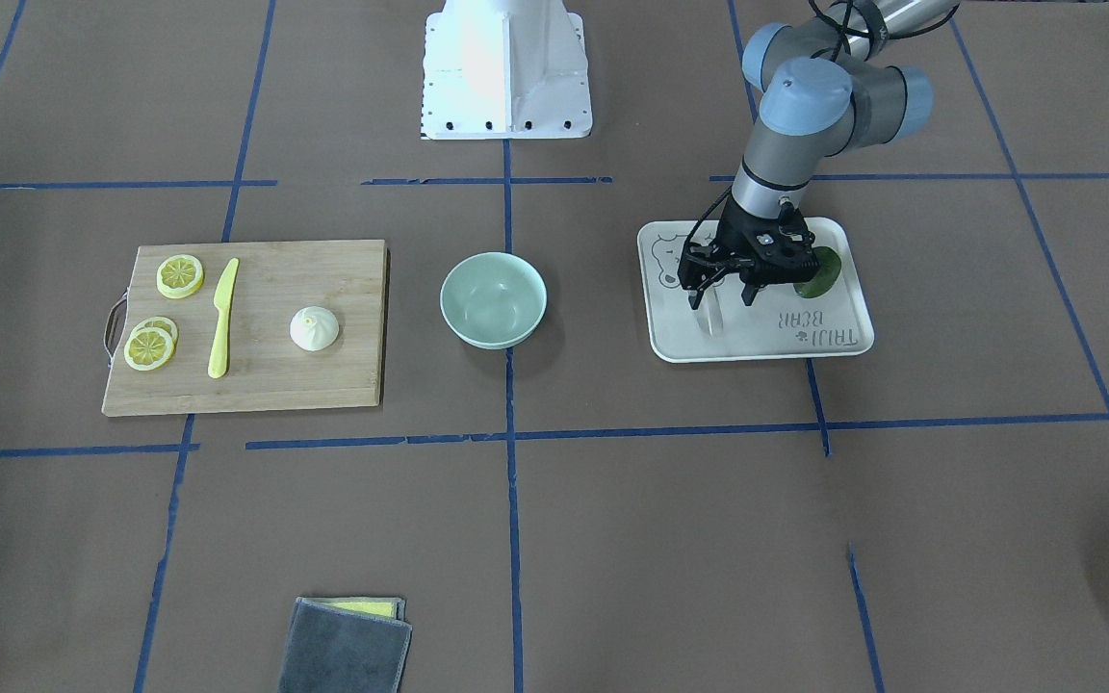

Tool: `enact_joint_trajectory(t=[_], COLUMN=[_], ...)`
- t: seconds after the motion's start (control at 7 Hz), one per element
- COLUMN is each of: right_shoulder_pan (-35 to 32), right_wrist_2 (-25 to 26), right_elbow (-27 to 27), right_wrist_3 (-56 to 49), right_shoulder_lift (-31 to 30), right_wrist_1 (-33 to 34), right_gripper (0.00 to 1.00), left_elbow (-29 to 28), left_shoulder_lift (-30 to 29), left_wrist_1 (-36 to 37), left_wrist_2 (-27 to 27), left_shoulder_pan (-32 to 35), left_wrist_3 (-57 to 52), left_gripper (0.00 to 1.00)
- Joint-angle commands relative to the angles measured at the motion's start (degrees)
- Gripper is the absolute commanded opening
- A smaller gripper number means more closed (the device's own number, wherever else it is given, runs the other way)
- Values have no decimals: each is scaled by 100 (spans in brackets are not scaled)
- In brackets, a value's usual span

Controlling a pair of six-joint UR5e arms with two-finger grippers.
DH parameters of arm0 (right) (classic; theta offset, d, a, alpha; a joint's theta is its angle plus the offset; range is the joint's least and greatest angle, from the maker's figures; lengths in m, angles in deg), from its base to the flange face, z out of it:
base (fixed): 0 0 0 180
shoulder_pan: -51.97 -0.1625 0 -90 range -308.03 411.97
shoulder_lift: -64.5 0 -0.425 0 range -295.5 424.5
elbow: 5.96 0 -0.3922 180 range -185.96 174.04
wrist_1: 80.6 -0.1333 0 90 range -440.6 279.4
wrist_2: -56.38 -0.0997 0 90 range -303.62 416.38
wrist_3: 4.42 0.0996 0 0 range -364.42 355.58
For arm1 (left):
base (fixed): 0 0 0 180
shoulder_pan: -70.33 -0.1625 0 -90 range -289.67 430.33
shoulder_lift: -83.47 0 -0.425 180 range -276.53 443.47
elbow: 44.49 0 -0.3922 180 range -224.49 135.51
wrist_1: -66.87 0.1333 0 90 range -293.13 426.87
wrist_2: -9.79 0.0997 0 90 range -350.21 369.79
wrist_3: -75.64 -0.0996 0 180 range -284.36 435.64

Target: Put spoon and bun in bowl

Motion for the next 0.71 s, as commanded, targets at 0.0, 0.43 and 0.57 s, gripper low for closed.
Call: enact_joint_trajectory(t=[0.0,0.43,0.57], right_shoulder_pan=[8,0,0], right_wrist_2=[1,1,1], right_elbow=[1,1,1], right_wrist_3=[55,56,56], right_shoulder_lift=[3,3,3], right_wrist_1=[0,0,0], right_gripper=[100,100,100], left_elbow=[-131,-141,-141], left_shoulder_lift=[-39,-39,-39], left_wrist_1=[3,3,3], left_wrist_2=[15,15,15], left_shoulder_pan=[-38,-82,-82], left_wrist_3=[15,15,15], left_gripper=[71,59,52])
